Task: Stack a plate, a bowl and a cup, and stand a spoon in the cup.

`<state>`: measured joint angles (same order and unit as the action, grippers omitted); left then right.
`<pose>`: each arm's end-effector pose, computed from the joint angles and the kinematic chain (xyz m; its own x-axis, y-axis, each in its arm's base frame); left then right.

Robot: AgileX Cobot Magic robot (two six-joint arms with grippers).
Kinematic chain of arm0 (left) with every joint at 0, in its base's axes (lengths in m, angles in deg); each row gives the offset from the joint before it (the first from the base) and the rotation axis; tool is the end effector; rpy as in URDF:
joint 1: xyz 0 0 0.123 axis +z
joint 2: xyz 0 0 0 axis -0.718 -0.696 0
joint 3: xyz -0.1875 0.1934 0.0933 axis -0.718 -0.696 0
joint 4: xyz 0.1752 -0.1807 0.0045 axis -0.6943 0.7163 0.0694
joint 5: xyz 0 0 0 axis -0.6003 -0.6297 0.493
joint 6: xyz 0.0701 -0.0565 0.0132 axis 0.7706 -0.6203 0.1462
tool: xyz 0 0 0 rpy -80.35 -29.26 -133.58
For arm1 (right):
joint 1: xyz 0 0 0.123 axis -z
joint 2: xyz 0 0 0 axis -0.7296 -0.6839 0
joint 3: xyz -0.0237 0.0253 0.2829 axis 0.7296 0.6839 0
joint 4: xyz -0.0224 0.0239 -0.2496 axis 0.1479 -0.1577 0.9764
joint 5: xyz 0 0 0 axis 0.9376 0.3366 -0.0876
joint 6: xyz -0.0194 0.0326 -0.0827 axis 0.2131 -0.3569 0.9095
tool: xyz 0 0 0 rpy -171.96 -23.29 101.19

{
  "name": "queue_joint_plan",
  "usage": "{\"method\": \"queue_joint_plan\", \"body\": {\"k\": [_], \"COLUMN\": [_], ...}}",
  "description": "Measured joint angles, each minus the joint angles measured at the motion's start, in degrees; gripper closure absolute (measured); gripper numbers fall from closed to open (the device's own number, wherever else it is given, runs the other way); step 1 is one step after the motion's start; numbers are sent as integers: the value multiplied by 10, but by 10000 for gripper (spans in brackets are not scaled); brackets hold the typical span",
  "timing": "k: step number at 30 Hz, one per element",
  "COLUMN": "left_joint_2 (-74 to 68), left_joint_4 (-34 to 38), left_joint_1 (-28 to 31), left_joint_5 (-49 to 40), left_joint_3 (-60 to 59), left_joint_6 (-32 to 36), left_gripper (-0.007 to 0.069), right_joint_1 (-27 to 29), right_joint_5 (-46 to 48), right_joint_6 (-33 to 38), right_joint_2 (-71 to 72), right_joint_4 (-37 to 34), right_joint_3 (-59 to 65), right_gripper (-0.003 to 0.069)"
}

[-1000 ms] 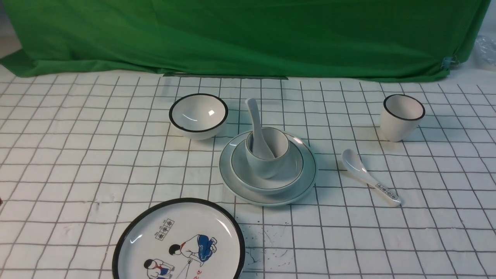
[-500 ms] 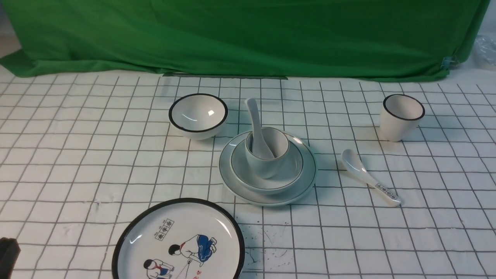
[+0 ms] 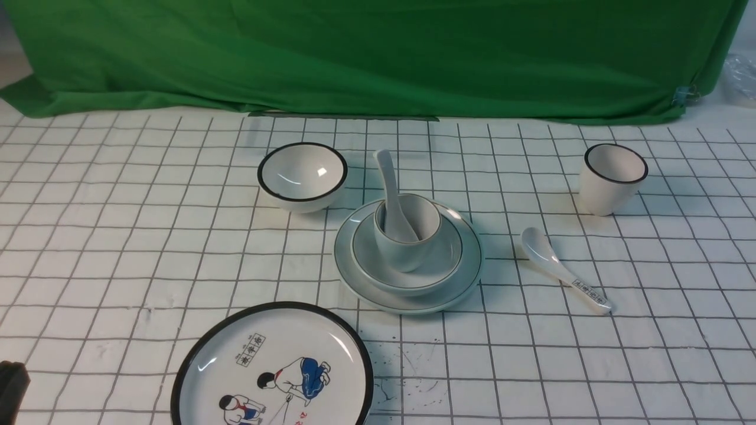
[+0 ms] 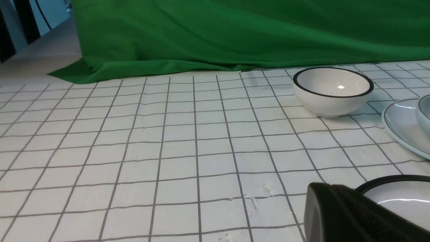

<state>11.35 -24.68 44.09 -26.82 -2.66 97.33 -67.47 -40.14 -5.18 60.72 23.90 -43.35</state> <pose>0.0557 -0.0035 0.1914 -0.1333 0.0529 -0.9897 0.0567 0.9973 0.0457 0.0617 0.0233 0.3042 0.3794 0.3468 -0.8578 -0.4325 0.8860 0.1669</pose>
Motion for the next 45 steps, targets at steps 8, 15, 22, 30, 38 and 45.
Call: {"method": "queue_joint_plan", "body": {"k": [8, 15, 22, 30, 38, 45], "left_joint_2": [0, 0, 0, 0, 0, 0], "left_joint_4": [-2, -3, -3, -7, -13, -13], "left_joint_1": [0, 0, 0, 0, 0, 0], "left_joint_5": [0, 0, 0, 0, 3, 3], "left_joint_3": [0, 0, 0, 0, 0, 0], "left_joint_6": [1, 1, 1, 1, 1, 1], "left_gripper": [622, 622, 622, 622, 622, 622], "right_joint_1": [0, 0, 6, 144, 210, 212], "right_joint_5": [12, 141, 154, 381, 420, 421], "right_joint_6": [41, 135, 161, 170, 167, 165], "right_joint_2": [0, 1, 24, 135, 144, 144], "right_joint_4": [0, 0, 0, 0, 0, 0], "right_joint_3": [0, 26, 91, 116, 116, 116], "right_gripper": [422, 422, 422, 422, 422, 422]}}
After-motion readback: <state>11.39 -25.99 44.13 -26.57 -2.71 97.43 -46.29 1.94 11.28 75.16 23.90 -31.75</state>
